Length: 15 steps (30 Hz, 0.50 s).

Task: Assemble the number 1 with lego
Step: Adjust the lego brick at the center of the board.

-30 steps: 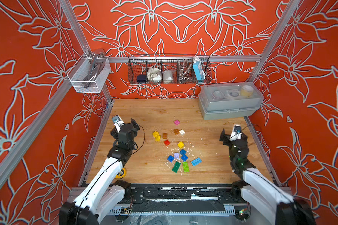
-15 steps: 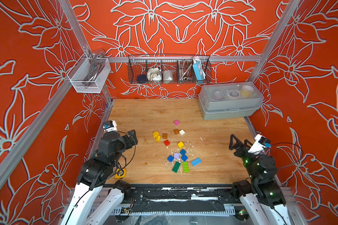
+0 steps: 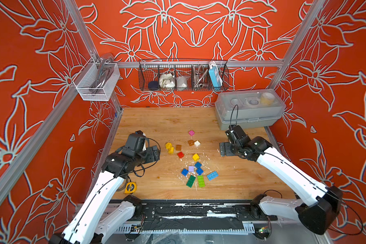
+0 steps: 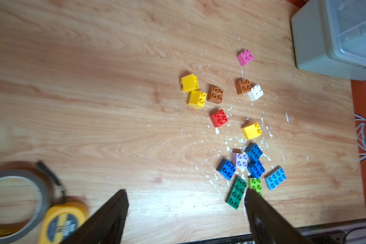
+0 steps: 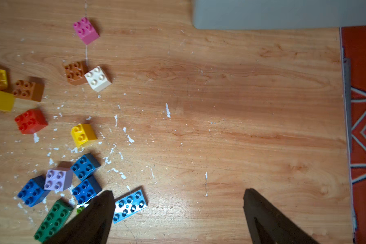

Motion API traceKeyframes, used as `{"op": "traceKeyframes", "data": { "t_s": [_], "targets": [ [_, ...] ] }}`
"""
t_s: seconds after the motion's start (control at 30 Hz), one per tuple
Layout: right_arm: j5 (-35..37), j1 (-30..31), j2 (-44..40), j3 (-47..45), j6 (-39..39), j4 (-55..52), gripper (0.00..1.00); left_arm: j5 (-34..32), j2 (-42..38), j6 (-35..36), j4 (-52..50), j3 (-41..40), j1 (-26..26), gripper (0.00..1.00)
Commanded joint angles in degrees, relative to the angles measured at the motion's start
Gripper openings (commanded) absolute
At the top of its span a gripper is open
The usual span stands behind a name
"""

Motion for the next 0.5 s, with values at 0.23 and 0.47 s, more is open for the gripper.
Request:
{"op": "traceKeyframes", "data": {
  "t_s": [0.23,0.47],
  "targets": [
    [-14.9,2.3,-6.4,-10.7,3.8,7.8,0.94,-5.7,-9.1,-18.7,16.1,-17.1,-18.8,0.99],
    [-13.8,10.8,6.3,-10.1,6.4,11.1,0.84,-7.4,-10.6,-19.5,15.8,-19.1,-19.2,0.99]
  ]
}}
